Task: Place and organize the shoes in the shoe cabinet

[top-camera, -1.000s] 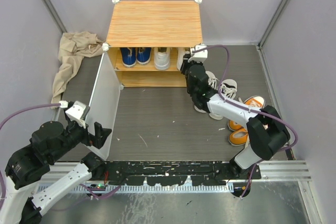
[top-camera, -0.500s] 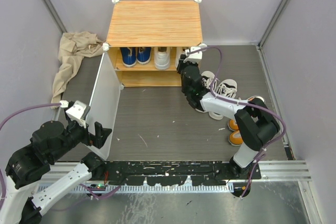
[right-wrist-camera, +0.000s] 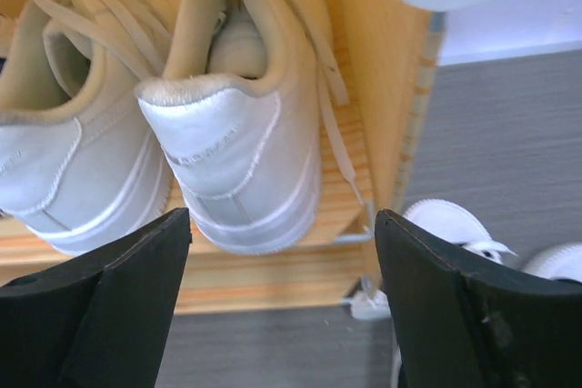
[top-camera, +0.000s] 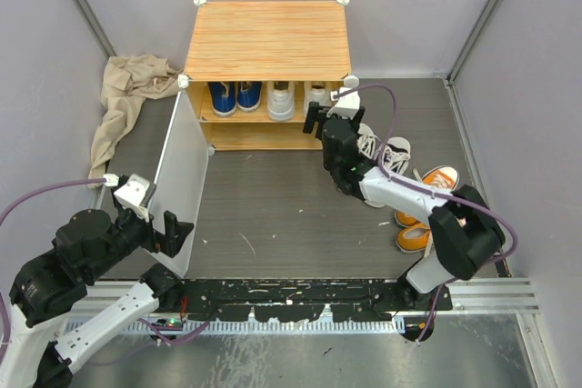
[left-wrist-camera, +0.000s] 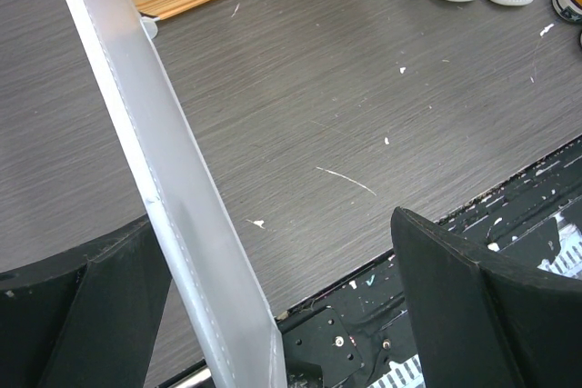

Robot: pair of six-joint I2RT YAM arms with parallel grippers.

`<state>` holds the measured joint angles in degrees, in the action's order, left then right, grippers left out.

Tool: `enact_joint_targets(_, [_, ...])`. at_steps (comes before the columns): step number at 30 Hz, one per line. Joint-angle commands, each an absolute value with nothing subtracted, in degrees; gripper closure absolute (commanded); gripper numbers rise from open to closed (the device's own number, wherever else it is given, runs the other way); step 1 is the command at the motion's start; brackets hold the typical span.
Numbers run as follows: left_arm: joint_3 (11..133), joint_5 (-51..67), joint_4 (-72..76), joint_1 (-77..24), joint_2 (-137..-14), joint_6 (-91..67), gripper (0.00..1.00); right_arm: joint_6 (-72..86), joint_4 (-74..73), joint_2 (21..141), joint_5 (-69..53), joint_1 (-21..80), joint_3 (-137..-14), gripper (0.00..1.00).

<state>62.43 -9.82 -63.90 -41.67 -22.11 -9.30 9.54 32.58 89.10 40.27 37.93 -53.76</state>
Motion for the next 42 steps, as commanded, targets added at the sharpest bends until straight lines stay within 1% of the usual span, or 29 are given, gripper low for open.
enact_joint_targets(1, [63.29, -10.46, -61.15, -41.58, -23.15, -8.16, 0.02, 13.9, 16.56, 79.33, 39.41, 38.32, -54.24, 0.07])
enact_joint_targets(3, [63.63, -10.5, -61.09, -41.58, -23.32, -8.22, 0.02, 15.86, 8.96, 75.6, 38.17, 38.32, -53.92, 0.0])
enact_joint_targets(8, [63.18, -9.85, -60.39, -41.62, -23.33, -8.43, 0.02, 20.8, -8.64, 67.54, 36.04, 38.22, -51.89, 0.0])
enact_joint_targets(12, [62.6, -8.53, -59.38, -41.61, -23.52, -8.12, 0.02, 24.25, -15.09, 64.98, 32.38, 38.08, -48.08, 0.0])
enact_joint_targets(15, [62.33, -7.81, -58.95, -41.66, -23.8, -7.95, 0.02, 26.63, -16.43, 66.57, 29.87, 36.93, -46.35, 0.0])
enact_joint_targets(17, [62.15, -7.5, -58.85, -41.58, -23.85, -8.06, 0.02, 26.85, -15.43, 69.06, 28.5, 35.98, -45.88, 0.02])
enact_joint_targets(23, [62.17, -8.08, -59.78, -41.61, -24.07, -8.31, 0.02, 25.02, -9.96, 75.76, 29.32, 34.96, -45.91, 0.08])
enact_joint_targets(29, [61.27, -8.61, -59.18, -41.65, -23.93, -8.66, 0.02, 24.87, -6.78, 79.79, 28.9, 33.52, -45.07, 0.13])
enact_joint_targets(31, [61.3, -8.75, -59.16, -41.65, -24.34, -8.4, 0.02, 25.33, -6.58, 80.82, 28.77, 32.74, -44.72, 0.19])
enact_joint_targets(33, [61.35, -8.64, -59.28, -41.65, -24.67, -8.34, 0.02, 25.84, -6.56, 81.55, 28.85, 32.14, -44.38, 0.29])
enact_joint_targets(36, [61.34, -8.31, -59.28, -41.66, -24.79, -8.34, 0.02, 26.41, -6.6, 81.95, 28.26, 31.82, -43.72, 0.35])
enact_joint_targets(37, [61.35, -8.27, -59.32, -41.65, -24.64, -8.34, 0.02, 26.53, -6.63, 81.93, 28.07, 31.76, -43.41, 0.4])
enact_joint_targets(42, [61.56, -8.44, -59.53, -41.65, -24.18, -8.29, 0.02, 26.08, -7.52, 81.17, 27.76, 31.82, -42.47, 0.76])
